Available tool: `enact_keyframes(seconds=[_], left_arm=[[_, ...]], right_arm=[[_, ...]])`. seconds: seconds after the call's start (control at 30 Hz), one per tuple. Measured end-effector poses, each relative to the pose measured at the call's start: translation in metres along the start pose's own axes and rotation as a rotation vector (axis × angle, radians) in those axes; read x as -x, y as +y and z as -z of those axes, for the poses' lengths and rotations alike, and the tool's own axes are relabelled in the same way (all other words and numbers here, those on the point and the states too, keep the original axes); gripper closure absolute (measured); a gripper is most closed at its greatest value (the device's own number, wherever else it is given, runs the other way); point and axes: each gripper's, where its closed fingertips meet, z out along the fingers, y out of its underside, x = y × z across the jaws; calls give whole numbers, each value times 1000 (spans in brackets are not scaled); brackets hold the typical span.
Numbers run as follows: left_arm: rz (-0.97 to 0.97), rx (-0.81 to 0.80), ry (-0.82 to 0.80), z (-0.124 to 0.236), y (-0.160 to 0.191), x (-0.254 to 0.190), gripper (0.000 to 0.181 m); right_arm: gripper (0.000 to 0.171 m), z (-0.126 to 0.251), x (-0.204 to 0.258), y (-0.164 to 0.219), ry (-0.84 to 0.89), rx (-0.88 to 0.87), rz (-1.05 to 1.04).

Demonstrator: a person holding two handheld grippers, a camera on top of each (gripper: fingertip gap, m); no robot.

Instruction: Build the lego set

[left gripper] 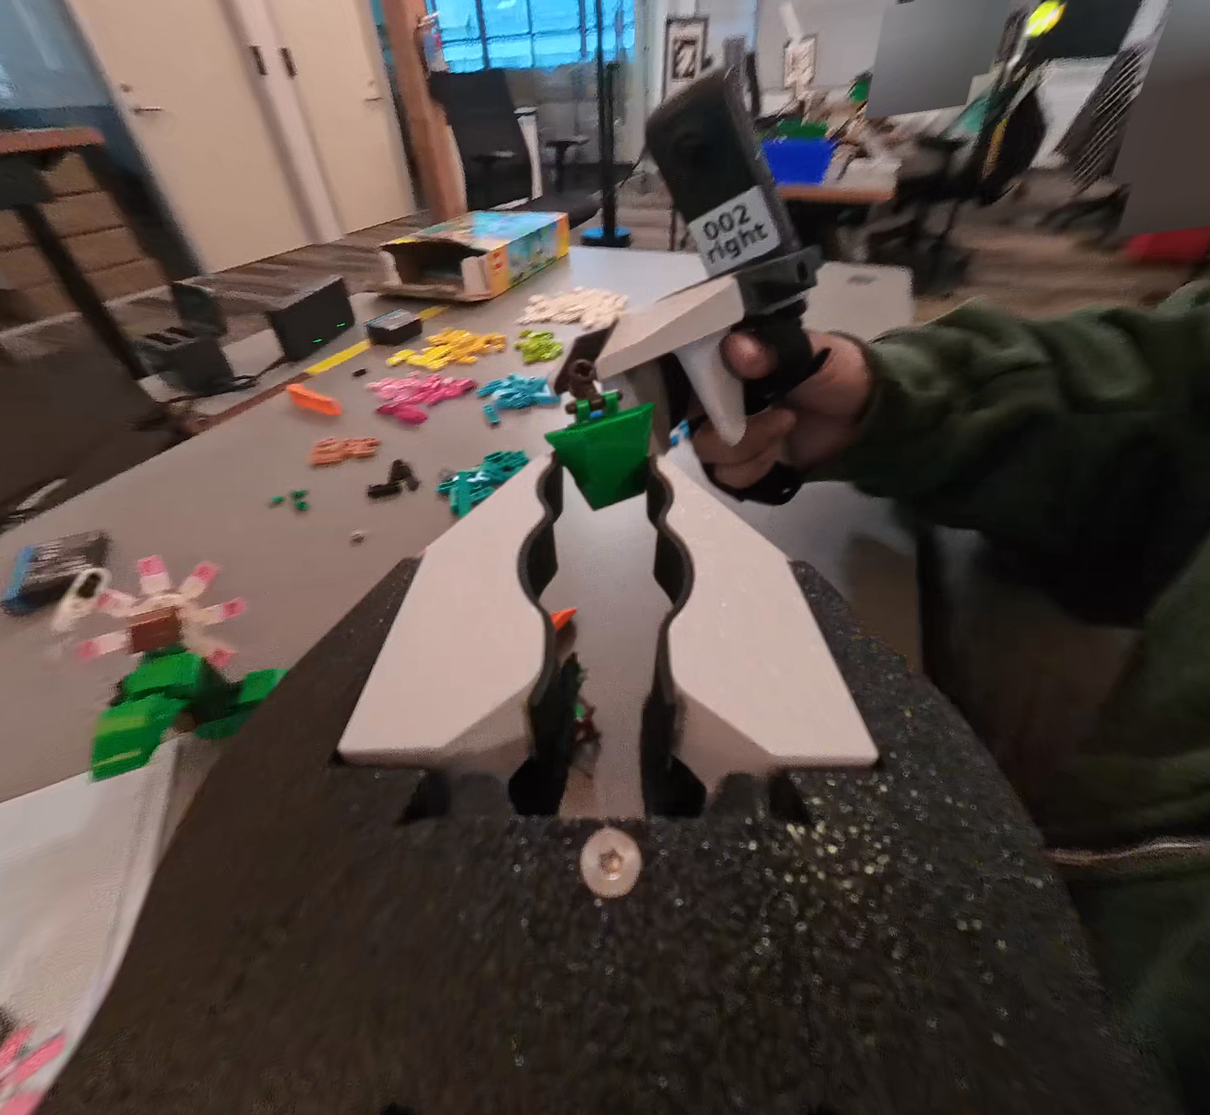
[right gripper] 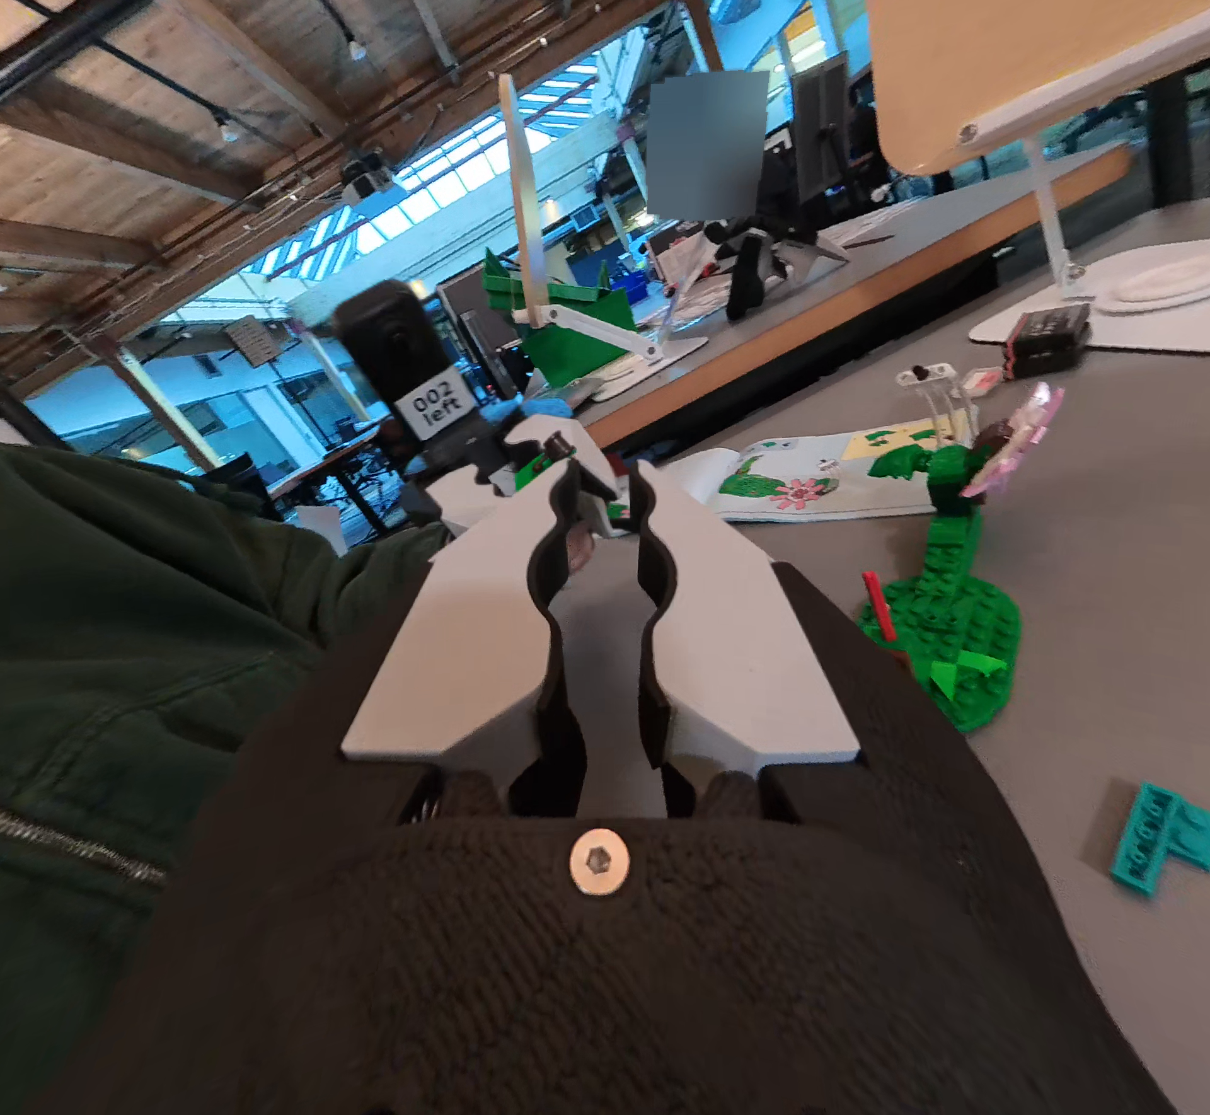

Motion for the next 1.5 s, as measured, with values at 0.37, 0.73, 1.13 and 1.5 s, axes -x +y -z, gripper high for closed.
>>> enact_keyframes(seconds=[0.37, 0.73, 1.13, 1.5], left_arm=[[534, -133, 589, 15, -25, -47, 159], [830, -12, 855, 12, -11, -76, 158], [848, -13, 859, 13, -12, -74, 158], [796, 36, 749, 8, -6, -65, 153]], right_arm=[[141, 9, 45, 5, -159, 113, 535], [155, 17, 58, 33, -214, 318, 812], [164, 18, 55, 32, -194, 314, 847], [164, 17, 50, 39, -178, 363, 871]])
